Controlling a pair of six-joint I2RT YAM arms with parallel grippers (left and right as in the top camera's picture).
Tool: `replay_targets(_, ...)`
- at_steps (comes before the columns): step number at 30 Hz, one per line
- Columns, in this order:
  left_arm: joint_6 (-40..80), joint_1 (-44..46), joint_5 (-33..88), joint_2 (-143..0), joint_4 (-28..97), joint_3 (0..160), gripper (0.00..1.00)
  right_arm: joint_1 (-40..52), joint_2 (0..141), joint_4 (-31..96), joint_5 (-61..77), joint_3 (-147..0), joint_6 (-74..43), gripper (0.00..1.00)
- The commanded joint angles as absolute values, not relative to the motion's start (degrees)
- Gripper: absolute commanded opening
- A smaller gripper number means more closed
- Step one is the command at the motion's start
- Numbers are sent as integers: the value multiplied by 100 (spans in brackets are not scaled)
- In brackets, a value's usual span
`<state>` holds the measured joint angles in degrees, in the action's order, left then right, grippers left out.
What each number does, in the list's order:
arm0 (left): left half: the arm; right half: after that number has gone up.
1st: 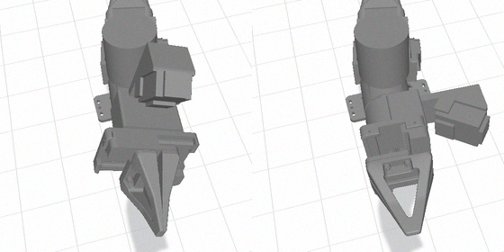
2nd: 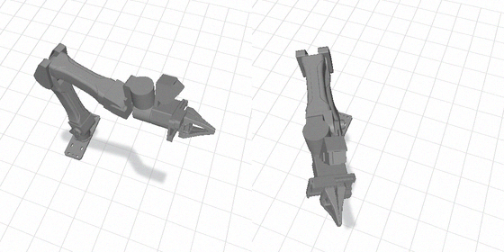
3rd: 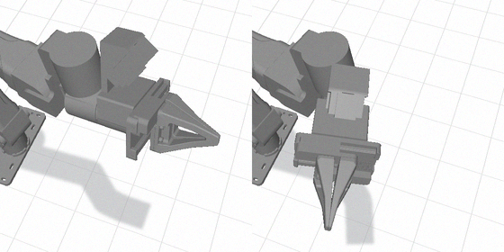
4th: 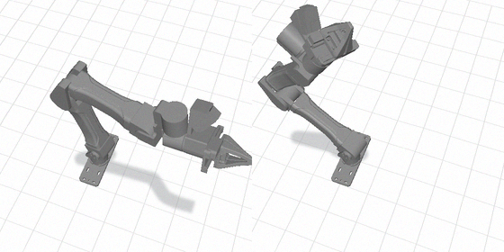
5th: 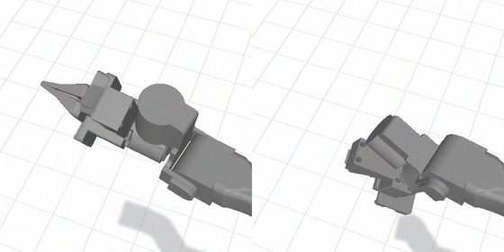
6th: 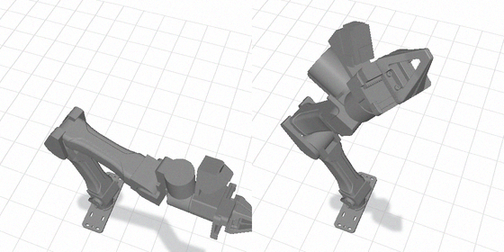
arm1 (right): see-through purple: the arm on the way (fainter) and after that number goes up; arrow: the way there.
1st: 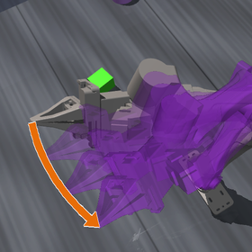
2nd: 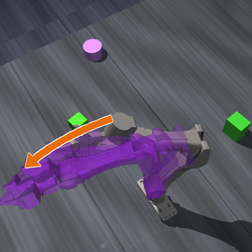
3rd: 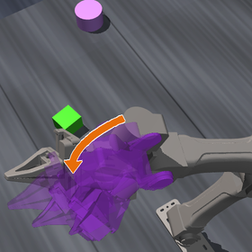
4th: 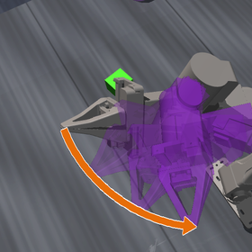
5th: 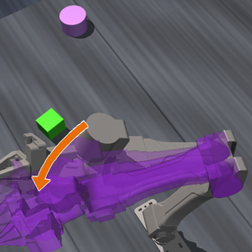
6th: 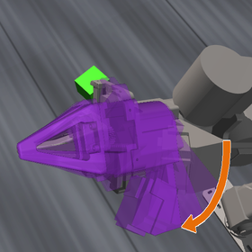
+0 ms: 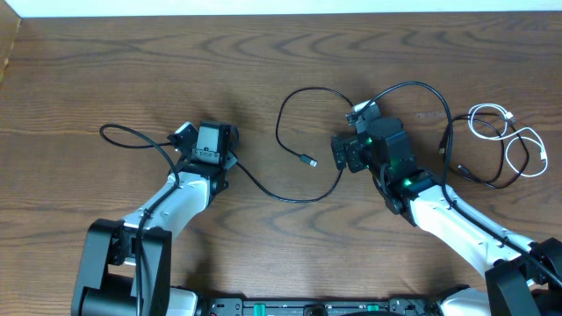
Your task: Untangle cables
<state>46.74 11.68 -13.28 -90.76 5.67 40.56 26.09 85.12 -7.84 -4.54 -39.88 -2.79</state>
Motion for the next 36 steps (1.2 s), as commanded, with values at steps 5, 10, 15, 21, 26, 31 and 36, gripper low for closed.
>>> replay_targets(5, 4880, 1153, -1573, -9657, 176, 4125, 61, 2635, 8552, -832, -386, -3968, -294, 99)
replay_targets(10, 5011, 1157, -1570, -10090, 54, 4125, 56, 2635, 8552, -836, -384, -3968, -294, 99)
replay_targets(15, 5006, 1157, -1568, -10114, -54, 4125, 29, 2635, 8552, -847, -279, -3968, -294, 99)
replay_targets(21, 3841, 1160, -969, -10033, -615, 4128, 8, 2635, 8552, -858, -255, -3968, -296, 99)
replay_targets(26, 2838, 1160, 67, -10029, -521, 4125, 8, 2635, 8552, -860, -185, -3968, -294, 99)
replay_targets(31, 2397, 1157, 220, -10029, 246, 4125, 9, 2635, 8552, -893, 204, -3968, -296, 99)
replay_targets(36, 2355, 1160, 301, -10031, 694, 4125, 9, 2637, 8569, -923, 663, -3968, -423, 99)
